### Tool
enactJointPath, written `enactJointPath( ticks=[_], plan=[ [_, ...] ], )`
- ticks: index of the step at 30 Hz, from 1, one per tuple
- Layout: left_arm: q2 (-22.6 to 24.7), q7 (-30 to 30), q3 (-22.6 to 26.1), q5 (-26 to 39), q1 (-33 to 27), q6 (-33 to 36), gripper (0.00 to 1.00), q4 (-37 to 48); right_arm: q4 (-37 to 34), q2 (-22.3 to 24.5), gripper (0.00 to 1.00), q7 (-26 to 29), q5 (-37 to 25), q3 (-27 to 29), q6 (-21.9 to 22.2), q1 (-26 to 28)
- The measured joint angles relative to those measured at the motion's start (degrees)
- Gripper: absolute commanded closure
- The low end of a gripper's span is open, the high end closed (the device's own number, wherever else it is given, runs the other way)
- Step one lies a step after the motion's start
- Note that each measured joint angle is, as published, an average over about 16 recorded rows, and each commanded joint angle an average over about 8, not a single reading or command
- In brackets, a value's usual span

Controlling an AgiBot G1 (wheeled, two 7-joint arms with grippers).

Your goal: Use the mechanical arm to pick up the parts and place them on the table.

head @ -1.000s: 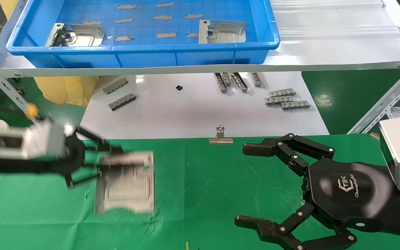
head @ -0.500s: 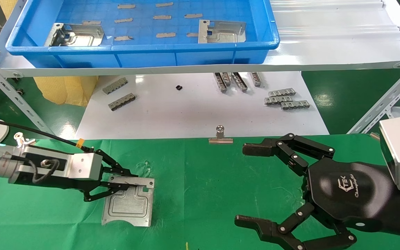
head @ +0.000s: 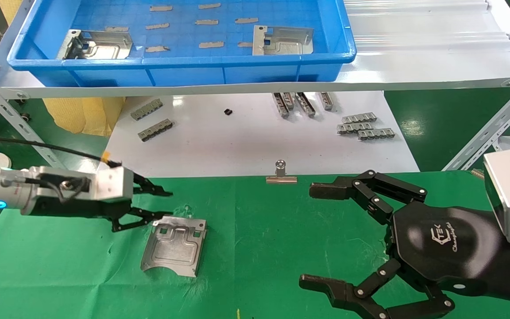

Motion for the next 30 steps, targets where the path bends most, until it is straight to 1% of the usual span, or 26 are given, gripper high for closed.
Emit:
enactJointPath(
  ticks=[9, 16, 22, 30],
  plan=[
    [-2.2, -5.2, -3.9, -5.7, 1.9, 5.1, 0.0, 5.1, 0.0, 0.0, 0.0, 0.0, 0.0, 0.0, 0.0, 0.0],
    [-3.1, -7.2, -5.6, -7.9, 3.4, 6.9, 0.0, 6.1, 0.0, 0.0, 0.0, 0.0, 0.0, 0.0, 0.0, 0.0],
    [-3.8, -8.5, -6.5, -8.8, 4.6, 6.7, 0.0, 3.5, 0.0, 0.0, 0.0, 0.0, 0.0, 0.0, 0.0, 0.0],
    [-5.9, -12.8, -9.3, -10.9, 8.3, 6.0, 0.0, -4.3, 0.0, 0.0, 0.0, 0.0, 0.0, 0.0, 0.0, 0.0]
  ],
)
